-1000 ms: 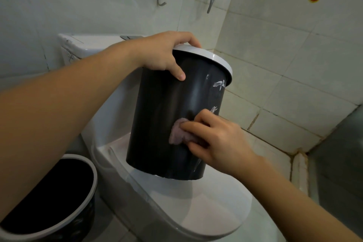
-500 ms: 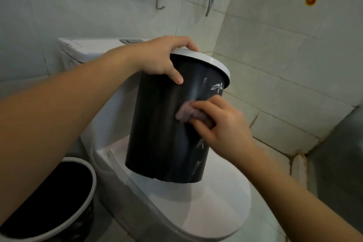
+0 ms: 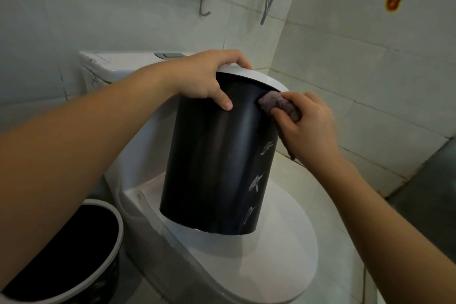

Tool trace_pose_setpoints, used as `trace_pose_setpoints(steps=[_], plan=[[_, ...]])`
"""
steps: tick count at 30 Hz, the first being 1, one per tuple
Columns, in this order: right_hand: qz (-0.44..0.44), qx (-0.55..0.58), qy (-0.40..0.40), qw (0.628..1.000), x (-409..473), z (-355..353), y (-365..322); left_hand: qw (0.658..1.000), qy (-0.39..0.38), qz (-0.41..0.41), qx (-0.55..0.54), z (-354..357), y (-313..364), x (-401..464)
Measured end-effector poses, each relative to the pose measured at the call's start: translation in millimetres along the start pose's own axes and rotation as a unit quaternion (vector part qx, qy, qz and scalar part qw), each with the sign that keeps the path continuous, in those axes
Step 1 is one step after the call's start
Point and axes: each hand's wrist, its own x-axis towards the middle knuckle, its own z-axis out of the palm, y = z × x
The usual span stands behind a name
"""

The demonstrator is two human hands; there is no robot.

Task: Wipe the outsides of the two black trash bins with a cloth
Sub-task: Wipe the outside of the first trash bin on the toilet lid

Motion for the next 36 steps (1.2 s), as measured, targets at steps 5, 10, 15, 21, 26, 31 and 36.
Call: trace_pose_setpoints(steps=[5, 10, 15, 21, 26, 31, 36], plan=[[-0.053, 0.017, -0.018, 0.998, -11.5, 4.6, -10.1, 1.0, -0.001, 0.004, 0.0, 0.5, 1.2, 0.1], [-0.178, 0.018, -0.11, 0.978, -64.3, 3.0, -12.3, 1.0, -0.002, 0.001, -0.004, 0.3, 0.3, -1.0], [-0.163, -0.001, -0.089, 0.983, -66.1, 1.4, -12.1, 1.0, -0.002, 0.003, -0.001, 1.6, 2.5, 0.6], [-0.171, -0.005, -0.086, 0.982, -73.1, 5.5, -19.8, 1.0, -0.001, 0.001, 0.003, 3.2, 5.1, 3.1], [-0.247, 0.019, -0.199, 0.948, -122.0, 1.7, -15.4, 1.0, -0.002, -0.006, 0.003, 1.8, 4.7, 1.4], [-0.23, 0.091, -0.23, 0.941, -137.7, -0.4, -10.9, 1.0, 0.0, -0.009, 0.005, 1.9, 5.6, 0.2], [-0.073, 0.129, -0.068, 0.987, -101.0, -6.3, -14.3, 1.0, 0.003, -0.008, 0.009, 2.0, 6.3, 0.1]])
